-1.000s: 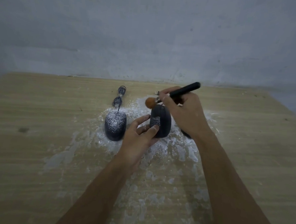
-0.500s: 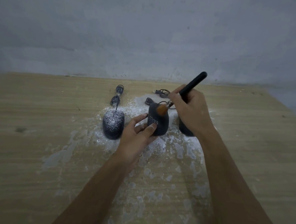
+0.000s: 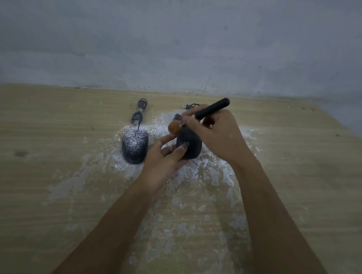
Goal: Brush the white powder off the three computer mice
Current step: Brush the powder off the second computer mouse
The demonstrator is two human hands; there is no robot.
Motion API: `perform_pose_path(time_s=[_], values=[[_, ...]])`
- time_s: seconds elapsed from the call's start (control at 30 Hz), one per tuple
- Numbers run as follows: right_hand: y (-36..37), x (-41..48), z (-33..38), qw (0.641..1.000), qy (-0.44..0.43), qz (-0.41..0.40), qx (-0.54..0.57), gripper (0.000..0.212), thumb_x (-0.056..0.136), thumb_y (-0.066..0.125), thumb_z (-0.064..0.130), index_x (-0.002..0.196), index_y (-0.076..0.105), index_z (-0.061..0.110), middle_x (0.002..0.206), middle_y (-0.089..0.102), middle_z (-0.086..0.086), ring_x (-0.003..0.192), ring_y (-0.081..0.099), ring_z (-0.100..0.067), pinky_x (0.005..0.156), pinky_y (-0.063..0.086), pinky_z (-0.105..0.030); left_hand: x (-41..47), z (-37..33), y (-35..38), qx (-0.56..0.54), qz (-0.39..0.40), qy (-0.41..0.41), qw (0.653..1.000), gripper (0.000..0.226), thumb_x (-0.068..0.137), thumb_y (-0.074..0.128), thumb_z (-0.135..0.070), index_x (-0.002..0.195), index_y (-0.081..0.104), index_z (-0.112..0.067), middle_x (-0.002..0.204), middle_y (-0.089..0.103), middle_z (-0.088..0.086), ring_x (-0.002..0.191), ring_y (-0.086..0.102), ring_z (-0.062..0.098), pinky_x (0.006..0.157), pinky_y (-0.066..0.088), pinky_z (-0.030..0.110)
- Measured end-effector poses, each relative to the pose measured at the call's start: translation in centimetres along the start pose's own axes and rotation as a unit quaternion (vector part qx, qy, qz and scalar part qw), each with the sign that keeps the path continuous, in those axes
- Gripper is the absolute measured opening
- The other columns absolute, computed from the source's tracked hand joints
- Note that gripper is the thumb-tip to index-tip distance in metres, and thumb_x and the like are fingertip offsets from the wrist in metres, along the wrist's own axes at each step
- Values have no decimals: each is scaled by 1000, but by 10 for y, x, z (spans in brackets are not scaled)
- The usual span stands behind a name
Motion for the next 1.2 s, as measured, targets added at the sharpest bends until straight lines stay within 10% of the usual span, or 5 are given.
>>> perform_pose_path(time_s=[0.13,0.23,0.8,0.97,1.2], values=[[-17,-3,-4,992,6,-126,0,9,97,66,23,90,72,25,62,65,23,50,55,-1,47,41,-15,0,-2,0,-8,-13,-17,1000,32,92,66,-5,118,55,-21,120,69,18,100,74,22,76,60,25],[-7,-22,-12,997,16,-45,-62,8,96,68,28,90,74,30,58,64,5,45,49,-20,42,40,-34,0,-2,2,-5,-17,-24,1000,32,93,64,-6,120,52,-18,122,67,21,100,74,25,74,60,26],[-8,-31,-10,998,28,51,-4,12,94,70,18,85,77,20,53,60,10,44,48,-3,45,37,-17,3,-2,0,-67,-31,-60,995,29,100,36,2,118,51,-14,93,77,14,86,77,22,69,61,32],[-18,-27,-12,999,50,-8,-9,9,97,69,21,90,76,21,53,59,9,44,48,-23,41,37,-32,2,-5,2,-70,-39,-64,995,37,96,33,8,123,49,-11,112,70,22,93,76,26,73,62,33],[-6,-24,-3,998,32,-19,-50,10,96,69,23,90,75,20,54,62,15,42,41,-5,43,30,-14,-1,-8,4,-54,-38,-63,996,39,96,33,9,126,50,-9,112,69,19,96,75,26,83,61,37]])
Point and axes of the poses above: each hand's wrist, its own x-axis towards the middle knuckle, its own y-axis out of the palm, z = x × y, the point moved 1 cm from there along x, towards the middle knuckle
